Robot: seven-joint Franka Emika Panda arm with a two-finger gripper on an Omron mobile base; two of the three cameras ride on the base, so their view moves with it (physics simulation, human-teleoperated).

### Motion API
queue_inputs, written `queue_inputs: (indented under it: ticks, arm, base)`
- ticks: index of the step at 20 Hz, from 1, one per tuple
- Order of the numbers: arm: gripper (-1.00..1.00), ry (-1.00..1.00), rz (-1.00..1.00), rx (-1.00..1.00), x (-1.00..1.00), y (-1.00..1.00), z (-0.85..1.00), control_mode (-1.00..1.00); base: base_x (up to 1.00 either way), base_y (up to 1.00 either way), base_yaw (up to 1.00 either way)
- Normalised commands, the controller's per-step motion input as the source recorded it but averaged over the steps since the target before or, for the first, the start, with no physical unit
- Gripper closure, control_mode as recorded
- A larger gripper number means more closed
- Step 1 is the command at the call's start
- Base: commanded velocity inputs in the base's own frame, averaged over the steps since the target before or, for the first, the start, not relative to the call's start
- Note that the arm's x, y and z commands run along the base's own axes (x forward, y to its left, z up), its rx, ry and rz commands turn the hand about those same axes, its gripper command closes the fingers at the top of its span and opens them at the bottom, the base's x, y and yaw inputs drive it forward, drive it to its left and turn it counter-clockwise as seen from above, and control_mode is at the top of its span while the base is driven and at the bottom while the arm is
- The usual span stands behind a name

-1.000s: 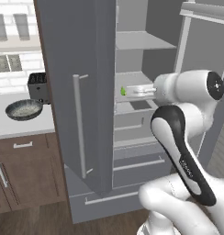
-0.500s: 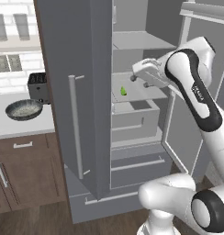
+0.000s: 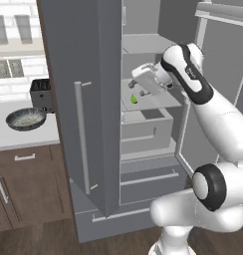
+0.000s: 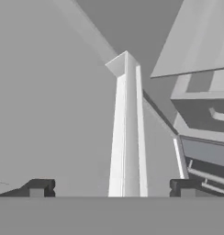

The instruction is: Grab a lemon wedge from the fridge and one ice cube from the ice bowl, and put them in the glass of lemonade.

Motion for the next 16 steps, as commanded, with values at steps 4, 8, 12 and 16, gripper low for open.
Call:
queue_inputs:
  ticks: [4,8,12,16]
  arm:
    - [-1.00,0.02,0.05,0.03,0.33,0.71,-0.12,-1.00]
    - [-1.00,0.01,0.09,0.03,0.00,0.95,0.00,-1.00]
    - [-1.00,0.00,0.07,0.03,0.00,0.98,-0.11,-1.00]
    - [-1.00,0.00,0.08,0.04,-0.14,1.00,-0.04,-1.00]
  base:
    - [0.00,0.00,0.00]
    - [0.00,0.00,0.00]
    - [0.00,0.00,0.00]
    - [0.00,0.00,0.00]
